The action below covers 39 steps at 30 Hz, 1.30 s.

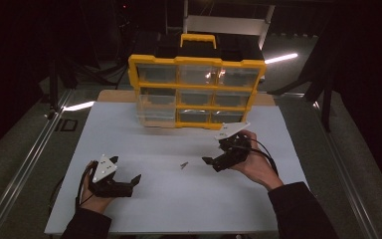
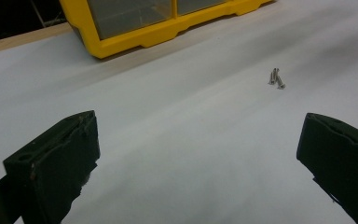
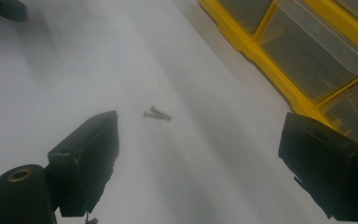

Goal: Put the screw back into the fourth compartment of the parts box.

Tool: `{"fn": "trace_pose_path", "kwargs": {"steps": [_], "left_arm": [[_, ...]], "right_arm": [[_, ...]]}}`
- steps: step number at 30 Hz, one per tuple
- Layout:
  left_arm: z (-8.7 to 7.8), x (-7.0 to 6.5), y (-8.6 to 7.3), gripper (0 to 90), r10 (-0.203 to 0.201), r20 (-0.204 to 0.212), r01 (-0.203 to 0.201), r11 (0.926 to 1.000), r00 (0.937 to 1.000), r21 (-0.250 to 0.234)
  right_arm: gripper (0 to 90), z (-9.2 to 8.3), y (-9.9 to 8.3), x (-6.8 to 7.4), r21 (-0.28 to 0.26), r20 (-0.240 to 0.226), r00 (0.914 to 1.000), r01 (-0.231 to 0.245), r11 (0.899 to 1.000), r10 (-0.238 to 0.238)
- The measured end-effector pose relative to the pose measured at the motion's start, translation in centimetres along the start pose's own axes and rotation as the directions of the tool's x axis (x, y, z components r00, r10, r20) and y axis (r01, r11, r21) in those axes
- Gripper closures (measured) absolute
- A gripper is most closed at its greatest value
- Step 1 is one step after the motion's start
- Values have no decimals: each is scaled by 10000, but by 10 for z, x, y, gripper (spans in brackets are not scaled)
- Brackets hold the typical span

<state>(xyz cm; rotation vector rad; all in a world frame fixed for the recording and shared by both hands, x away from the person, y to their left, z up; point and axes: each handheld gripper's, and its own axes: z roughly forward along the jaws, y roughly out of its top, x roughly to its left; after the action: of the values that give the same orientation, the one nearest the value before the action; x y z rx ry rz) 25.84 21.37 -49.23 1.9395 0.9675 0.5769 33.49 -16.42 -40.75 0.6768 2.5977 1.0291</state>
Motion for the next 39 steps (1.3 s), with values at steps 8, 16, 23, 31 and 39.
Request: {"fn": "trace_pose_path", "kwargs": {"steps": [8,16,23,31,39], "left_arm": [[0,0,0,0,36,29,-36,10000,10000,-1],[0,0,0,0,100,45,-100,9999,9999,-50],[0,-1,0,0,99,73,-98,9999,9999,-100],[0,-1,0,0,145,96,-144,9999,9998,-57],[0,-1,0,0,154,112,-154,9999,9998,-48]], "right_arm": [[133,28,15,-9,384,-96,10000,28,9993,-24],[141,52,27,-1,724,-368,9979,556,9958,-530],[147,73,27,4,792,-701,9955,698,9944,-643],[200,106,17,7,1238,-1034,9936,583,9906,-456],[316,132,12,13,1802,-1289,9896,866,9798,-638]]}}
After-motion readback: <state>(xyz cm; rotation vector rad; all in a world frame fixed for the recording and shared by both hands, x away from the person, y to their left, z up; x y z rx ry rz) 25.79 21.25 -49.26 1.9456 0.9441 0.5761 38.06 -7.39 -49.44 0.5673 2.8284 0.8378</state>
